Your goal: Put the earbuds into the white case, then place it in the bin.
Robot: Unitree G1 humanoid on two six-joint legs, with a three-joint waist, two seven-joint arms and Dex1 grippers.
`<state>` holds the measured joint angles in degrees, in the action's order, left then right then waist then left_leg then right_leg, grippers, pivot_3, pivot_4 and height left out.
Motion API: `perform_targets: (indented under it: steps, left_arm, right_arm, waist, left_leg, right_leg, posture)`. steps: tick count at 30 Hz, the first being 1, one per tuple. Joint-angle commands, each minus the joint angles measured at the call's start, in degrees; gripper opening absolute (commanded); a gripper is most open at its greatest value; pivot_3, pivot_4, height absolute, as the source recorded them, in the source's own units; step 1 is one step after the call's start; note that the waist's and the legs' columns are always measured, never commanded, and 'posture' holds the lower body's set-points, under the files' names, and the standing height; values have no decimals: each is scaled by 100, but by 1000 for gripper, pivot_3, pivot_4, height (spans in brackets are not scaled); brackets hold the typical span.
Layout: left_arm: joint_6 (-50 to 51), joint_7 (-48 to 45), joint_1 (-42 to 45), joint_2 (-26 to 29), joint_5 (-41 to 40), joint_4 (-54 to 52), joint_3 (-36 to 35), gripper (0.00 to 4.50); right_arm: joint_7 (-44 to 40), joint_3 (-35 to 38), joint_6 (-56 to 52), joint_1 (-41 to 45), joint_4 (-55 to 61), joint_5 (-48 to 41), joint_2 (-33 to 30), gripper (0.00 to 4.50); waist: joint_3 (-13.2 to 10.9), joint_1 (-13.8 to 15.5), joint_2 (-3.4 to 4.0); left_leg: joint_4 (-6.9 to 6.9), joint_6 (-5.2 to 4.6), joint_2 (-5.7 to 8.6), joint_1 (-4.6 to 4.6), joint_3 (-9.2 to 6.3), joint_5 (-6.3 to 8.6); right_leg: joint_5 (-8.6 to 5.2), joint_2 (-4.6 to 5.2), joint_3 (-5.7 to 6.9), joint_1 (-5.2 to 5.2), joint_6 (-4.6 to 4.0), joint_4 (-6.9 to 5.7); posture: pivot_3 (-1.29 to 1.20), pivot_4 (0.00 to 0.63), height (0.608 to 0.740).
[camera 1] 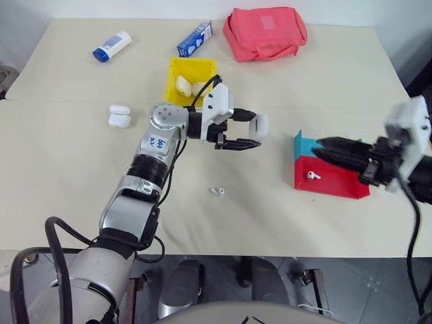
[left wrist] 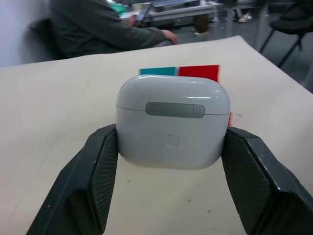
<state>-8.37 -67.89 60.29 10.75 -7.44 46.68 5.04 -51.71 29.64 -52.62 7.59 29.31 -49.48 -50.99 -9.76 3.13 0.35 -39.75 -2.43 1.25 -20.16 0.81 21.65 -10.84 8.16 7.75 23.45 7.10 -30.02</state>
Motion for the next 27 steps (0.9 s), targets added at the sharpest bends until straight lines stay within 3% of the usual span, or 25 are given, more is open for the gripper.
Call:
perform_targets:
  steps: [1,7,15,17,22,25,27]
  left_arm:
    - [-89,580,354,151,-38,208,-312,2797]
    - [42,1753,504,457,272,498,-459,2797]
    - [589,3883,692,742,825,1093,-532,2797]
    - [627,3816,668,663,761,1228,-549,2797]
    - [380,3609,668,497,711,1540,-567,4432]
    - [200,3262,611,580,563,1366,-662,4473]
    - [-123,2370,285,753,167,727,-795,4473]
  right_arm:
    - [-734,172,683,-91,-472,1,-49,2332]
    - [-892,-44,1076,-20,-837,222,-128,4470]
    - [-695,-268,1338,-9,-894,380,26,4490]
    - [-658,-360,1362,90,-945,392,27,4490]
    - [-696,-606,1376,440,-1166,424,-64,4500]
    - [-748,-654,1373,540,-1226,426,-117,4500]
    - [-832,-649,1399,545,-1260,455,-186,4500]
  waist:
    - [0,-15,0]
    - [3,-25,4]
    - [2,15,2]
    - [3,9,1]
    - [2,11,-1]
    - [2,2,-1]
    - [2,-24,0]
  left_leg:
    - [0,-1,0,4,5,0]
    - [4,1,-5,7,9,0]
    - [0,3,2,7,11,-1]
    - [0,3,3,8,11,-1]
    - [-2,5,4,7,15,-2]
    - [-2,8,3,8,17,-4]
    - [-2,8,2,7,43,-4]
  right_leg:
    - [1,0,-3,-1,1,-2]
    - [1,-5,-5,1,1,-3]
    - [2,-4,-9,0,3,-6]
    - [3,-4,-10,-1,5,-6]
    - [3,-4,-10,0,5,-7]
    - [3,-5,-10,1,5,-7]
    - [3,-5,-9,1,5,-7]
  posture:
    - [0,150,740]
    - [0,150,740]
    - [0,150,740]
    - [0,150,740]
    - [0,150,740]
    - [0,150,740]
    - [0,150,740]
